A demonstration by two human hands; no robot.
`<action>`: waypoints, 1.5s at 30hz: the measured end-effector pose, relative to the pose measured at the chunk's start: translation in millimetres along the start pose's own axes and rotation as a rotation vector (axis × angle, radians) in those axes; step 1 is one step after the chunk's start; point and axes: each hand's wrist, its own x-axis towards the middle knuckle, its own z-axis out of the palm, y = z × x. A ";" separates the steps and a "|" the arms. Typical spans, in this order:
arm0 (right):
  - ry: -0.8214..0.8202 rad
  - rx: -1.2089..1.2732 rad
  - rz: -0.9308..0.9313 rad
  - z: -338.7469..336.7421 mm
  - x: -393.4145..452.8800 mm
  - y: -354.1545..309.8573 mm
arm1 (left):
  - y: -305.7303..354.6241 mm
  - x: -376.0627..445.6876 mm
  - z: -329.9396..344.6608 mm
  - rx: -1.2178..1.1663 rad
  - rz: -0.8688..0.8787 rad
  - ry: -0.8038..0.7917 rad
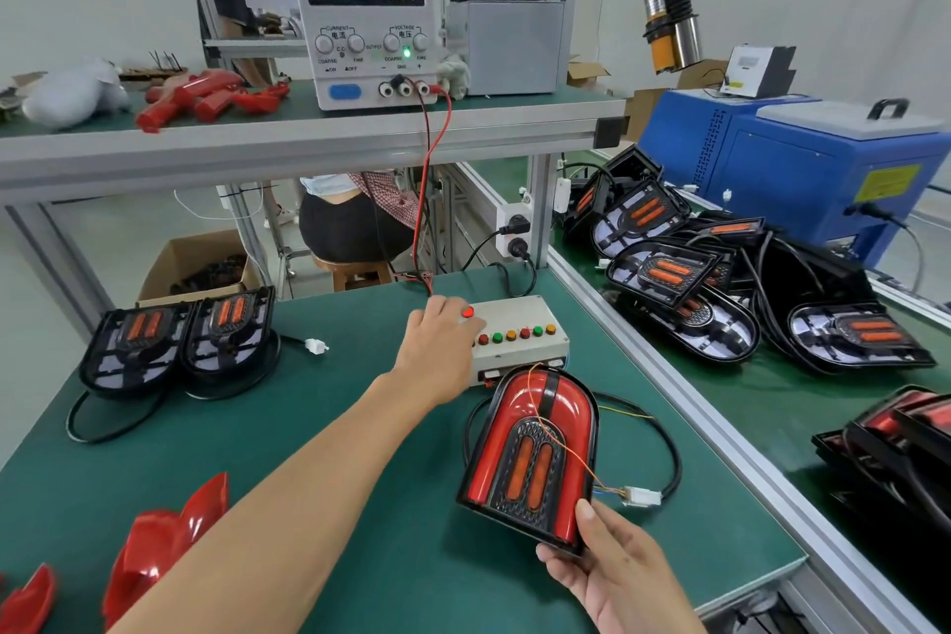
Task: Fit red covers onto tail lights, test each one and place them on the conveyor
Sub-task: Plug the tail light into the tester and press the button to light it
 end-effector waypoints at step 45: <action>0.000 0.042 0.009 -0.6 3.8 0.9 | 31.4 40.3 20.2 -0.105 0.201 -0.211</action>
